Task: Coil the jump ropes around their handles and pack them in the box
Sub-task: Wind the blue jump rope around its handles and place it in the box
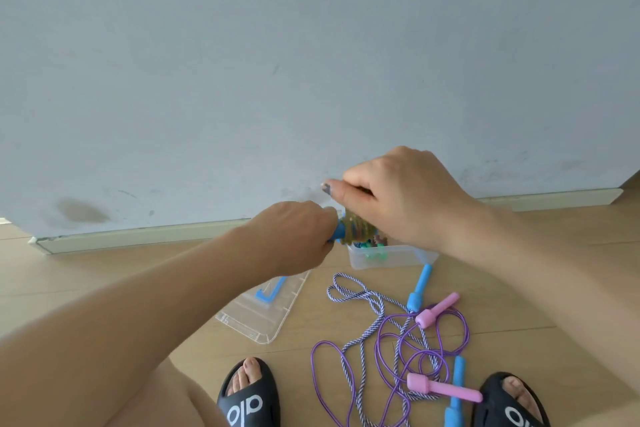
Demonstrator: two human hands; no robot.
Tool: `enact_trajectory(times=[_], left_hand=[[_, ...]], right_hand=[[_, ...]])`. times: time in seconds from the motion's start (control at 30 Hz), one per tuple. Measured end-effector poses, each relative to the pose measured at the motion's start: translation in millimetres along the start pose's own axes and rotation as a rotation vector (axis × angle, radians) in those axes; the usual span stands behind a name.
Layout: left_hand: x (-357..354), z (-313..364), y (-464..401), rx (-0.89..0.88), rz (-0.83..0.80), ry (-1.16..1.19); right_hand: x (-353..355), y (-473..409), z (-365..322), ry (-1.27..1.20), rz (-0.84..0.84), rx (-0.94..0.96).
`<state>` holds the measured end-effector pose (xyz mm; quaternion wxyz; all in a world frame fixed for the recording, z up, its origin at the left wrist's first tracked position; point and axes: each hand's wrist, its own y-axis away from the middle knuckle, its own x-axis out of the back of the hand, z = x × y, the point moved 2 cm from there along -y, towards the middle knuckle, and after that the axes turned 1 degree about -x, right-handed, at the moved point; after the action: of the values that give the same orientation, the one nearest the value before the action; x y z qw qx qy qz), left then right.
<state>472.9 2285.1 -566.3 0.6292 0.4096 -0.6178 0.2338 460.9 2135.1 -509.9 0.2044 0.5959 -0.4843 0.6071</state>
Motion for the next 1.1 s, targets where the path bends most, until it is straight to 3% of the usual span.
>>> enact_trajectory(times=[0.17,0.3,0.43,0.53,0.63,0.7,0.77,0.83,0.97,1.1], left_hand=[[8,34,10,-0.157,0.129,0.036],[16,30,15,-0.141,0.221,0.328],[26,15,17,-0.079,0.321,0.524],[29,5,15,0.022,0.274,0.640],[28,-3,8,0.116,0.243,0.731],[27,-13,3,0.213,0.228,0.817],[23,-29,0,0.308,0.204,0.855],[16,-39,0,0.340,0.132,0.734],[1,-30,-3,0.264,0.025,0.434],[-1,-12,-2,0.128,-0.046,0.237]], right_hand=[[-10,-15,30,-0.067,-0.161,-0.114],[-34,-8,58,-0.411,-0.347,-0.270],[-58,3,65,-0.562,-0.388,-0.357],[-63,8,51,-0.538,-0.409,-0.414],[-66,17,44,-0.681,-0.365,-0.504],[-65,23,40,-0.605,-0.369,-0.524],[-58,30,31,-0.517,-0.385,-0.507],[-49,36,16,-0.403,-0.388,-0.449],[-37,39,-17,-0.042,-0.253,-0.072],[-13,19,-20,0.046,-0.074,0.060]])
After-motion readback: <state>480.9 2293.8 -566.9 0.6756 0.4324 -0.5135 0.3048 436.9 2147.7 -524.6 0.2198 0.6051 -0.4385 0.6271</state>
